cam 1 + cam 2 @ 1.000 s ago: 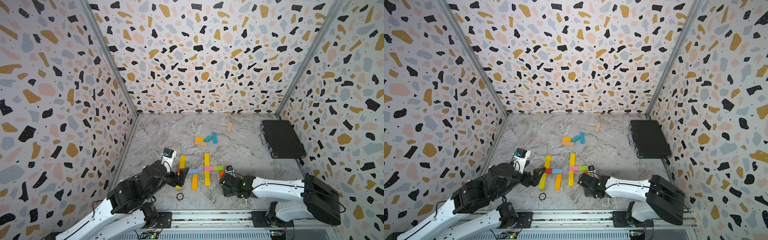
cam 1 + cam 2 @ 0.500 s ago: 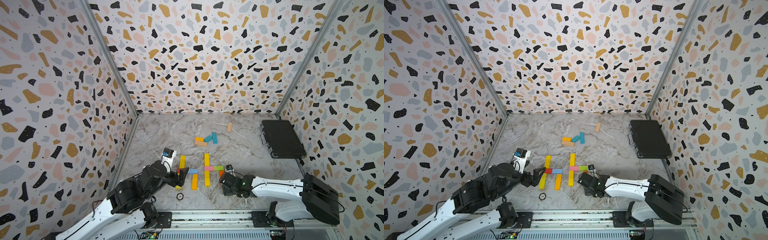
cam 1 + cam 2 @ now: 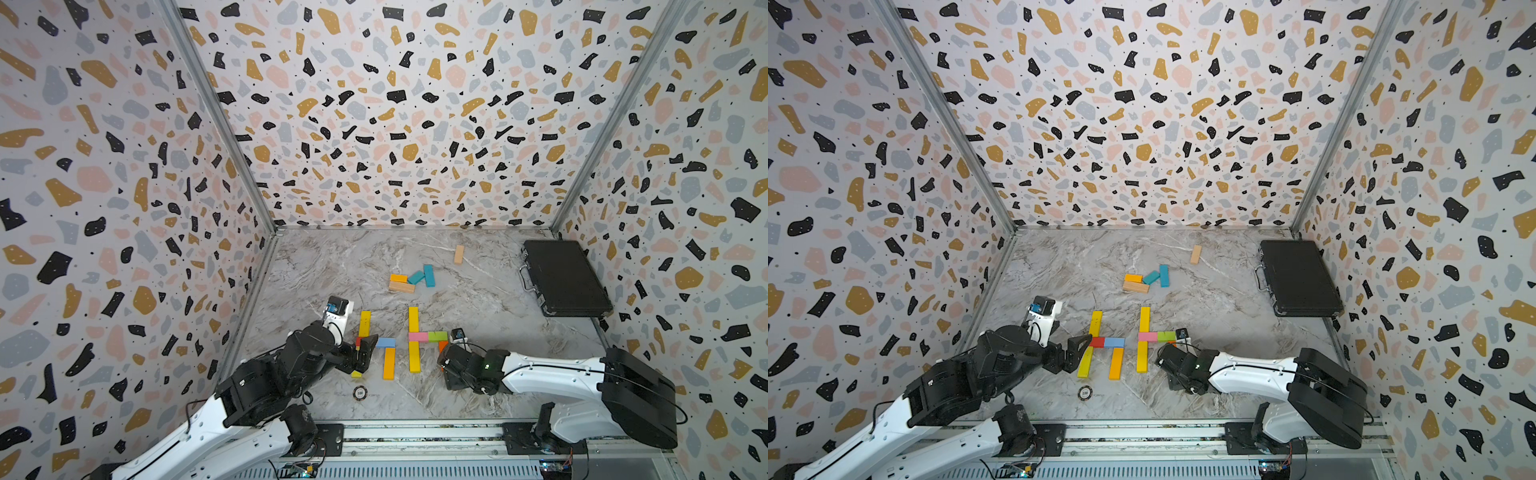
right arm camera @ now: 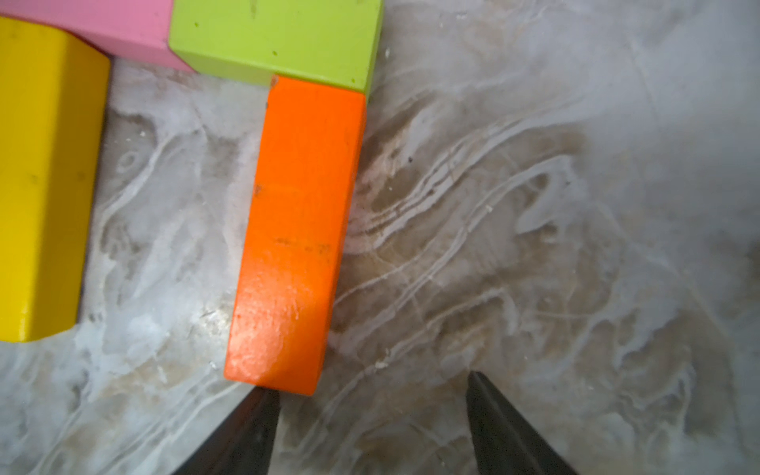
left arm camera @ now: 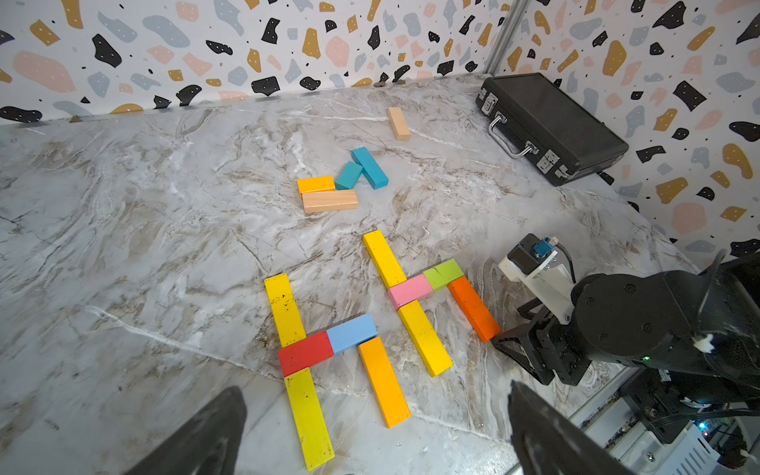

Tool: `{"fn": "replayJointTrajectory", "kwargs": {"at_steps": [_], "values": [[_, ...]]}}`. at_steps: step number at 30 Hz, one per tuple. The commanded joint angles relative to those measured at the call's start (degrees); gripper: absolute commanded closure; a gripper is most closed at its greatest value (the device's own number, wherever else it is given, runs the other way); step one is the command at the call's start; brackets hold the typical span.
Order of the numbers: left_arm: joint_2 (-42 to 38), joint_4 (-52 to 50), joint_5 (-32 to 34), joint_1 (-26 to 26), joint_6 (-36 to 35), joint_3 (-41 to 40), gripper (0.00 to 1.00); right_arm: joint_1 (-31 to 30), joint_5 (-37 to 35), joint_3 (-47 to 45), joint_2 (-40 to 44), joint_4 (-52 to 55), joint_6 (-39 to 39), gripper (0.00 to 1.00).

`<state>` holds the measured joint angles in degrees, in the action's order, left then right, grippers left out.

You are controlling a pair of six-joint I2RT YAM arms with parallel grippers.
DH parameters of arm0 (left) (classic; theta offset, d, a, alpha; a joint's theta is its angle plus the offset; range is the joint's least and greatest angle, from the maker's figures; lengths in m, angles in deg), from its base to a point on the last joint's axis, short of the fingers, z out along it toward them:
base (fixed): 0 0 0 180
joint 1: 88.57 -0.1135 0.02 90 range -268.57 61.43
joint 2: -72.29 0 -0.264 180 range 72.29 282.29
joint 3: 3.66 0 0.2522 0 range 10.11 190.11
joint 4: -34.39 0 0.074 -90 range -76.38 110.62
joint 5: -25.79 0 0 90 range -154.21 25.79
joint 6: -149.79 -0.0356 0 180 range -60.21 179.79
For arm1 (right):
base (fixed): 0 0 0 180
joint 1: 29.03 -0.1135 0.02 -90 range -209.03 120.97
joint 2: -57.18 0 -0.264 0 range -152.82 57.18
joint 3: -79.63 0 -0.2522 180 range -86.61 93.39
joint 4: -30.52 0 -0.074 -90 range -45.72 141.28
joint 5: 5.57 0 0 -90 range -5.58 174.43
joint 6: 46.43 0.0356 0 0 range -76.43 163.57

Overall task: Assemble the letter h with building blocks
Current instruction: Assemble the building block at the center of the board, then pick up the building block from the center of the board.

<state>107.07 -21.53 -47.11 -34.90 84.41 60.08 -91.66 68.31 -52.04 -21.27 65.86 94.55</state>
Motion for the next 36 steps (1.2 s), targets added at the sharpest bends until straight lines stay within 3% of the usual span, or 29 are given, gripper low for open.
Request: {"fn": "replayJointTrajectory", "kwargs": {"at_steps": [1,7,12,15,18,25,31,36], "values": [[0.1,1.4,0.9,-0.4,-0.6,0.7,0.01,0.4,0.4,-0.4,-1.3,1.0,0.0,0.26],[0.2,1.2,0.7,-0.4,-0.5,0.8,0.01,0.4,2.1,-0.4,0.9,1.6,-1.0,0.23],[0.0,1.2,0.6,-0.4,-0.7,0.7,0.01,0.4,5.7,-0.1,9.4,3.9,-3.7,0.23],[-0.3,1.1,0.6,-0.4,-0.7,0.9,0.01,0.8,3.5,3.0,14.9,7.5,-7.1,0.22],[-0.5,1.5,0.4,-0.4,-0.8,0.7,0.01,7.2,2.9,8.6,13.8,9.1,-11.0,0.22],[0.0,1.5,-0.4,-0.4,-0.5,0.4,0.01,22.0,9.4,23.6,-5.5,-1.2,-17.4,0.22],[-0.3,0.8,-0.7,-0.4,-0.4,0.3,0.01,27.3,10.0,43.2,-26.7,1.8,-22.9,0.21],[-0.9,1.3,-0.8,-0.5,-0.4,0.0,0.01,30.1,11.0,55.0,-39.4,4.7,-26.5,0.22]]}}
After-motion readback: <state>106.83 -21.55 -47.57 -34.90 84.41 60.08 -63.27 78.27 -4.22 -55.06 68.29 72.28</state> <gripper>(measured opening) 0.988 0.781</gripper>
